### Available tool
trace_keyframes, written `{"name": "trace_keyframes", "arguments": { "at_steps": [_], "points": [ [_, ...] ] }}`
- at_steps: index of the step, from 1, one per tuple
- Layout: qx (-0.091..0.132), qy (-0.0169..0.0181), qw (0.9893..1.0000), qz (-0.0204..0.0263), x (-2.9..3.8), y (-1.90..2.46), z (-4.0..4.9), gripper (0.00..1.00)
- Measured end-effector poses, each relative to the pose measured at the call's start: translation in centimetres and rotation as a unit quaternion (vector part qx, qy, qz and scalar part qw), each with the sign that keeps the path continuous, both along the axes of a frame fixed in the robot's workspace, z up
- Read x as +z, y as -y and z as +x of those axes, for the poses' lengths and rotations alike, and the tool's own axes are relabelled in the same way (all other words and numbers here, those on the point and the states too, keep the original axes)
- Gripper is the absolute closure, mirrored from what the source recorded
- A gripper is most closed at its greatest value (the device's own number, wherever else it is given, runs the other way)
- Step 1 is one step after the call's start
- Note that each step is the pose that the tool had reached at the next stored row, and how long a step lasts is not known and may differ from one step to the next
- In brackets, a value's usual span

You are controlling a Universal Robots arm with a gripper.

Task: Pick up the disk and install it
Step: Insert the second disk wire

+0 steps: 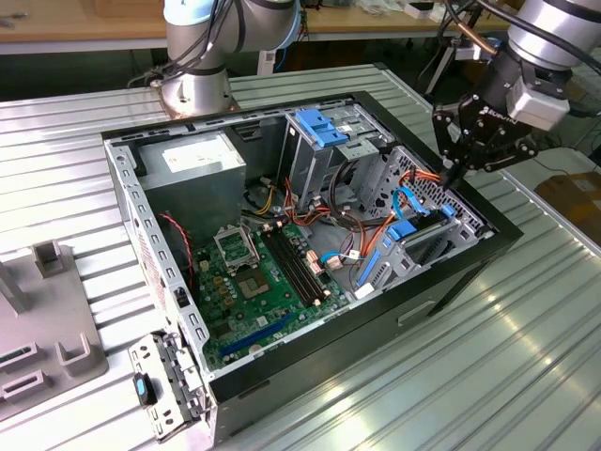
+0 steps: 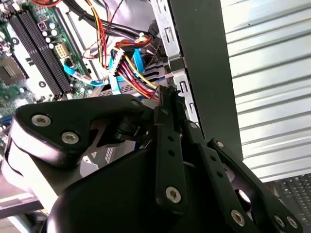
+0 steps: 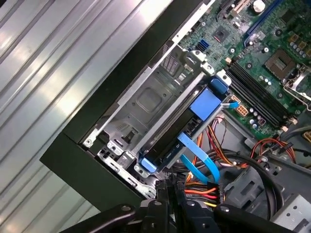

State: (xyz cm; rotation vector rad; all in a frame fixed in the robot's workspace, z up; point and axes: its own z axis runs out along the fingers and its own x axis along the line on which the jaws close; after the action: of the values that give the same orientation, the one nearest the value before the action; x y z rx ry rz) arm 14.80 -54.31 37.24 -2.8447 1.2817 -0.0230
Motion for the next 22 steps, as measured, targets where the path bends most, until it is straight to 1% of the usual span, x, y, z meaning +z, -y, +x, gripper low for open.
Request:
{"name": "trace_keyframes", "arguments": {
  "at_steps": [2,5,8,11,13,15,16,17,19,20,21,22],
  "points": [
    [-0.019,0.0,0.9998,0.0,-0.24,0.0,-0.01,0.84],
    [-0.05,0.0,0.9987,0.0,-0.51,0.0,-0.07,0.84],
    [-0.055,0.0,0.9985,0.0,-0.54,0.01,-0.47,0.84],
    [-0.057,0.0,0.9984,-0.0001,-0.53,0.0,-0.57,0.84],
    [-0.071,0.0,0.9975,0.0,-0.6,0.0,-0.86,0.84],
    [-0.084,0.0,0.9964,-0.0001,-0.65,0.0,-0.87,0.84],
    [-0.097,0.0001,0.9953,-0.0002,-0.69,0.0,-0.88,0.84],
    [-0.113,0.0,0.9936,-0.0001,-0.77,0.0,-0.88,0.84],
    [-0.136,0.0,0.9907,-0.0001,-0.87,0.0,-0.88,0.84],
    [-0.143,0.0,0.9897,-0.0001,-0.9,0.0,-0.88,0.84],
    [-0.163,0.0,0.9866,-0.0001,-1.02,0.0,-0.91,0.84],
    [-0.169,0.0,0.9856,-0.0001,-1.18,0.0,-1.02,0.84]
  ]
}}
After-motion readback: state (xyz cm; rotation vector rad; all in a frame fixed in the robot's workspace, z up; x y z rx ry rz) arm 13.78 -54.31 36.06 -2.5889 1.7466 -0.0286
